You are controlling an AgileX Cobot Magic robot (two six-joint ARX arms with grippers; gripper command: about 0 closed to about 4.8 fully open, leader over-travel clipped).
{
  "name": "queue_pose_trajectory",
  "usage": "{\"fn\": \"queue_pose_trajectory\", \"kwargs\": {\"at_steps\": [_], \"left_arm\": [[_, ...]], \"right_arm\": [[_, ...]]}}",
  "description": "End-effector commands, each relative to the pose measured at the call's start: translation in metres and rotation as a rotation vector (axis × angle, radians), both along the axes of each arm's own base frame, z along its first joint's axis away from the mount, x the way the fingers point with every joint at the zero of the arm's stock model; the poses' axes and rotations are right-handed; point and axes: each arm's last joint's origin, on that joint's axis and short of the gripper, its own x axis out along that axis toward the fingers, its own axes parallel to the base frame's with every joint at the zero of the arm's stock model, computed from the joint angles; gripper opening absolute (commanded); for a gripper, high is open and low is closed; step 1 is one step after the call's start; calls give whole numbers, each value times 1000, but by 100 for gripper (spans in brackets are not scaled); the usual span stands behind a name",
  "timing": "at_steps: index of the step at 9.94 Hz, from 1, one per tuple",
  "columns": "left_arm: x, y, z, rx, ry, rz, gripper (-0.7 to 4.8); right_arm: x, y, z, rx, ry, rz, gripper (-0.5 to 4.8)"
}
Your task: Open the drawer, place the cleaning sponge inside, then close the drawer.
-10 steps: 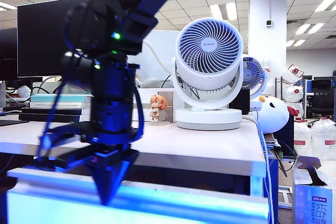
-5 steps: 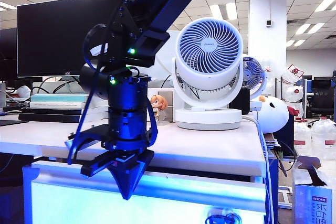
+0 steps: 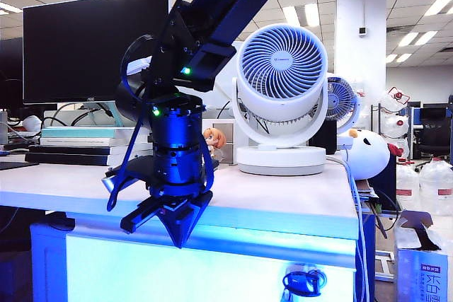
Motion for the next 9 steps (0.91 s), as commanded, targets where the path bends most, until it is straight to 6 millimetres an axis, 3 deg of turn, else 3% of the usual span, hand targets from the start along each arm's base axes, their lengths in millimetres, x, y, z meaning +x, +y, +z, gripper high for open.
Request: {"fn": "queue_pose_trajectory", "kwargs": {"at_steps": [1, 2, 5, 6, 7, 8, 9], "left_arm": [[0, 0, 2, -7, -16, -9, -5], [0, 0, 2, -7, -17, -9, -5], [1, -1, 4, -17, -41, -9, -5], [1, -1, 4, -19, -41, -11, -5], [-4, 1, 8, -42, -63, 1, -5], [-10, 4, 14, -66, -105, 12, -5], [-15, 7, 17, -72, -139, 22, -5]], "right_arm": [[1, -2, 14, 2, -3, -9, -2], [-2, -3, 28, 35, 10, -13, -2], [-11, -11, 97, 189, -54, -41, -2], [-21, -26, 157, 314, -144, -74, -2], [-46, -53, 230, 470, -246, -114, -2], [-62, -68, 264, 543, -308, -107, -2], [-70, -77, 280, 577, -337, -104, -2]]}}
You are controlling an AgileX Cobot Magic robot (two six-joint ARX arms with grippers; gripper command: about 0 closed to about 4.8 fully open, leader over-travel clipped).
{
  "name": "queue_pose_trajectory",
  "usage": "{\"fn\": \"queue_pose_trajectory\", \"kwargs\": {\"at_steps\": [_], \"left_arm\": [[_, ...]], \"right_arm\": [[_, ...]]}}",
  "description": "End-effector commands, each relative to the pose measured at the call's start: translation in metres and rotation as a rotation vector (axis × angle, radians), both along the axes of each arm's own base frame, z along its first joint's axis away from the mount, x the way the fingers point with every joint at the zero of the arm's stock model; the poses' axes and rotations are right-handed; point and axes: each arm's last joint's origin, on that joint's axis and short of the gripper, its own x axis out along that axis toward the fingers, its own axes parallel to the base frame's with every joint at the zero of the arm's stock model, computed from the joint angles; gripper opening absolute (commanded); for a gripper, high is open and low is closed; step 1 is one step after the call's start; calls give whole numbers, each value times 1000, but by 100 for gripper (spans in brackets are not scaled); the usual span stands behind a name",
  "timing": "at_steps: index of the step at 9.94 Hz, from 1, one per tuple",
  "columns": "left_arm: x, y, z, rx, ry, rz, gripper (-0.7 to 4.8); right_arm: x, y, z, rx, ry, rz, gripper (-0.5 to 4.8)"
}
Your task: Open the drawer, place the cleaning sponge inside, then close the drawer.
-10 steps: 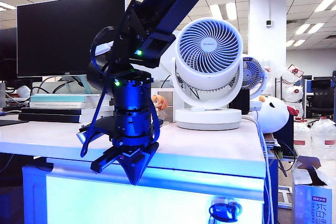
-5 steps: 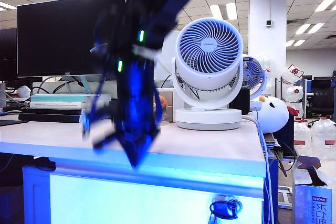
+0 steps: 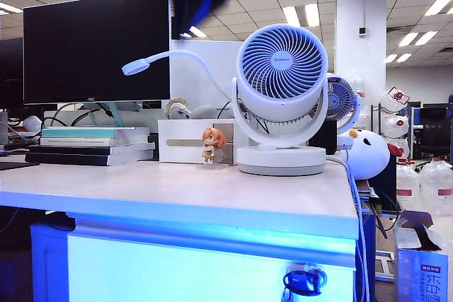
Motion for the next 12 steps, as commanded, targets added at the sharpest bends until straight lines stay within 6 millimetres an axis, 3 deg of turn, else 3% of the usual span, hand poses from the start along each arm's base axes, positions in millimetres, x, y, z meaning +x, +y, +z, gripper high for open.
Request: {"fn": "queue_pose_trajectory", "kwargs": {"at_steps": [1, 3, 4, 6, 7, 8, 9, 10, 12], "left_arm": [[-18, 9, 15, -30, -133, 45, -5], [-50, 27, 24, -23, -288, 158, -5], [-74, 37, 17, -64, -331, 179, -5], [-109, 52, -21, -143, -398, 211, -5], [-114, 56, -55, -190, -493, 256, -5], [-99, 51, -96, -281, -502, 334, -5], [-88, 46, -115, -287, -472, 359, -5], [-71, 39, -145, -284, -443, 366, -5], [-58, 34, -186, -242, -386, 374, -4]], "right_arm": [[-31, -32, 62, 140, -133, -7, -2], [-69, -72, 111, 204, -257, -6, -2], [-89, -93, 129, 241, -294, -7, -2], [-114, -118, 140, 275, -325, -7, -2], [-121, -125, 125, 285, -332, -3, -2], [-129, -133, 91, 303, -331, -9, -2], [-132, -136, 74, 303, -330, -9, -2], [-142, -146, 36, 314, -303, -24, -2], [-160, -165, -10, 331, -241, -61, -1]]}}
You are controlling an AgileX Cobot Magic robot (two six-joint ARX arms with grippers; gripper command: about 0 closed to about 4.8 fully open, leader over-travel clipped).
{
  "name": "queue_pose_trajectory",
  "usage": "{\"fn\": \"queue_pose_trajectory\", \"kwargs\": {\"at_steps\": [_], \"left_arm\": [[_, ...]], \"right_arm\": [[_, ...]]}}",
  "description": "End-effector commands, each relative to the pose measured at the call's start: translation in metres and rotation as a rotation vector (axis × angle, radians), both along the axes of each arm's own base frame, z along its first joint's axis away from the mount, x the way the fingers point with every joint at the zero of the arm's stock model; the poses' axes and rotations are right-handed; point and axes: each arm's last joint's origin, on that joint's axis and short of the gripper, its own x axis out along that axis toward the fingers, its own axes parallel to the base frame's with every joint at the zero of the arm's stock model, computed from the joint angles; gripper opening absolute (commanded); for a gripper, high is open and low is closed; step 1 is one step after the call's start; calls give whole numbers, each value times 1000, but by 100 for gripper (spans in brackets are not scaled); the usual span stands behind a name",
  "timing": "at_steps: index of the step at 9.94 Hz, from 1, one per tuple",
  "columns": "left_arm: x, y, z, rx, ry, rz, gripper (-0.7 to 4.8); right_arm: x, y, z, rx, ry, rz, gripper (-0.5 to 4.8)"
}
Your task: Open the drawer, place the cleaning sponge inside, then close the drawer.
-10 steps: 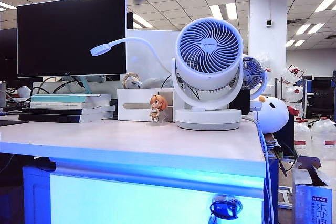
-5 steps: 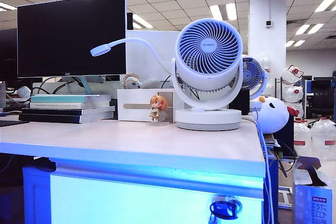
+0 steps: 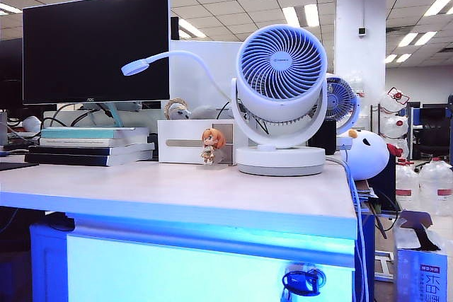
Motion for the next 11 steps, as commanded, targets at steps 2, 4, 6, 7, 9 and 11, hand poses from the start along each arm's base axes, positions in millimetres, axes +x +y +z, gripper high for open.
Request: {"fn": "queue_pose_trajectory", "kwargs": {"at_steps": [2, 4, 6, 7, 9, 11], "left_arm": [[9, -4, -35, 26, 68, 10, -4], [7, -3, -45, 57, 143, 3, -4], [7, -3, -45, 56, 142, 4, -4], [7, -3, -45, 56, 141, 4, -4], [7, -3, -45, 56, 141, 4, -4], [7, -3, -45, 56, 141, 4, -4]], "right_arm": [[-22, -23, -47, 51, 33, -29, -2], [-47, -51, -80, 47, 8, -85, -2], [-82, -89, -75, 166, -48, -137, -2], [-85, -94, -97, 191, -72, -171, -2], [-70, -97, -132, 266, -130, -236, -2], [-55, -113, -156, 286, -184, -400, -2]]}}
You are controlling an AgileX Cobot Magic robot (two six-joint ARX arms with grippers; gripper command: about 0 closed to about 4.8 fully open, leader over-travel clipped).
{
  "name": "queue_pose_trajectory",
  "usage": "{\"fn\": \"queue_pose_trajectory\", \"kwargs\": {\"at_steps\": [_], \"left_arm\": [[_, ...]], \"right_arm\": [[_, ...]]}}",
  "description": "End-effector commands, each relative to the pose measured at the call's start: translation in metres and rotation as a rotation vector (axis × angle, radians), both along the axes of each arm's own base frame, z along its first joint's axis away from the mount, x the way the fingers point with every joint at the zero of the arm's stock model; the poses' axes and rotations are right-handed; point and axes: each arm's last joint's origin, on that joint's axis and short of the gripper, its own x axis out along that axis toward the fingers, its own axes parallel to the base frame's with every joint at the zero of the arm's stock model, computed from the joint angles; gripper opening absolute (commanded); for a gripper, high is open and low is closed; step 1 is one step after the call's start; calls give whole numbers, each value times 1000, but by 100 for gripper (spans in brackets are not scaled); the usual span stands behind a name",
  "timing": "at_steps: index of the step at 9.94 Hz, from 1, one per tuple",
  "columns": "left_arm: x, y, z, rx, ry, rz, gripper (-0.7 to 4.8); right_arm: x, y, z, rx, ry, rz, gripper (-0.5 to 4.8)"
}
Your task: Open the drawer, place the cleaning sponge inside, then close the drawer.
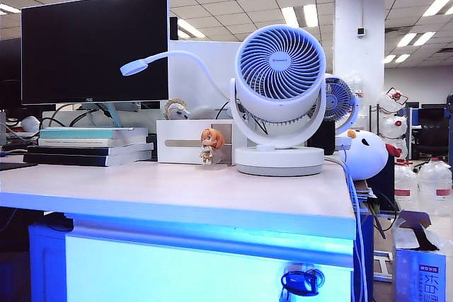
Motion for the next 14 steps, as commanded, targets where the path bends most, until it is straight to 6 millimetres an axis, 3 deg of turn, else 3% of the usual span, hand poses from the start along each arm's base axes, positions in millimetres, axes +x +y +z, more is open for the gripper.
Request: {"fn": "queue_pose_trajectory", "kwargs": {"at_steps": [1, 5, 10, 14], "left_arm": [[0, 0, 1, -6, -7, 1, -4], [0, 0, 1, -7, -8, 1, -4], [0, 0, 1, -7, -8, 1, -4], [0, 0, 1, -7, -8, 1, -4]], "right_arm": [[13, -22, -13, 27, -44, -234, -1], [16, -29, -28, 8, 5, -264, -1], [17, -29, -76, -34, 82, -259, -2], [16, -29, -76, -71, 78, -257, -1]]}}
